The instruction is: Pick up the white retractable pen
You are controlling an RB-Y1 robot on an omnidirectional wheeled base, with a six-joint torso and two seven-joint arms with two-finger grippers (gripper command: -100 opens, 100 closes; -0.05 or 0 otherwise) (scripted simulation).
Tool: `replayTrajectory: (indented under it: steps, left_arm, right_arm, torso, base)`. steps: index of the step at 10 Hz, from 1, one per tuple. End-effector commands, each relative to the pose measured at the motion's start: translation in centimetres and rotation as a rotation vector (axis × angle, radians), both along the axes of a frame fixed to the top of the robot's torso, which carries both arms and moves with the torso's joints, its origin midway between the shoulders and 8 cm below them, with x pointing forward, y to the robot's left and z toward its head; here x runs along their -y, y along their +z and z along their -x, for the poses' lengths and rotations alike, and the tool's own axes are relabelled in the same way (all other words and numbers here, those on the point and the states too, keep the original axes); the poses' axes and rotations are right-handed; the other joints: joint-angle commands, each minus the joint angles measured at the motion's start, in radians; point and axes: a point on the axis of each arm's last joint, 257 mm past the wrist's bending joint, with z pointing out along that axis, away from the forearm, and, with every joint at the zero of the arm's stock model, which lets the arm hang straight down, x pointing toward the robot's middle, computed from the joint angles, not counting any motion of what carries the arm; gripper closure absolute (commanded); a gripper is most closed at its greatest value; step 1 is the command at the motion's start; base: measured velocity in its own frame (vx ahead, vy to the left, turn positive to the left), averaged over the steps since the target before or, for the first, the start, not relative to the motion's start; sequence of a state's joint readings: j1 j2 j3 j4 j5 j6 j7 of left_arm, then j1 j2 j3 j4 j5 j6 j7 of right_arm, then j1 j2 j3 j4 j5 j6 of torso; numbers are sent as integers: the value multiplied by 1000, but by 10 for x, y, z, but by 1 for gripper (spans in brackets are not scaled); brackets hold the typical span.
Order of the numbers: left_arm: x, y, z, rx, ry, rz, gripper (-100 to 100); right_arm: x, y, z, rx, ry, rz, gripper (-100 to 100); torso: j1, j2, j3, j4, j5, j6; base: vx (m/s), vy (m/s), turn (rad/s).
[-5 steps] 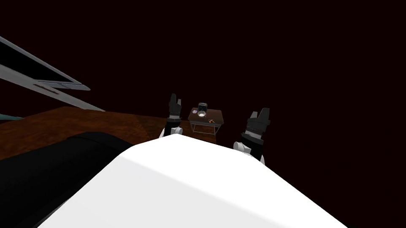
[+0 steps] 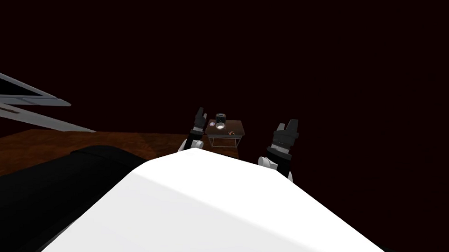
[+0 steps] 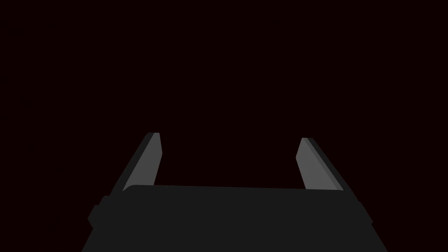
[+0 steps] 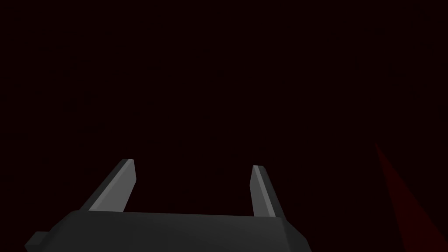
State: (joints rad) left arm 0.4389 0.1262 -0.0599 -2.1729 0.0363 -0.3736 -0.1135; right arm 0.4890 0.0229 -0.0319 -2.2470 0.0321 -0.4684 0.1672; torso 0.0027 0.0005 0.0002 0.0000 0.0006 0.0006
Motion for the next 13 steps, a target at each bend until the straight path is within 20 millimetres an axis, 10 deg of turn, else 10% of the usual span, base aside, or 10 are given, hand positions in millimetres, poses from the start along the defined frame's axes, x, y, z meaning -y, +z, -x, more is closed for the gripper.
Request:
replayTrajectory:
  steps: [1,13]
  left_arm:
    - [3,-6,-7,-31,-18,4,-100]
    - [55,-149,-69,-473,-207,25,-100]
  right_arm:
    - [0,0,0,0,0,0,0]
    - [0,0,0,0,0,0,0]
  torso:
    - [0,0,0,0,0,0]
    - [-1,-1,0,0,0,-1]
  base:
    - [-11,30,-69]
    - [-10,32,-184]
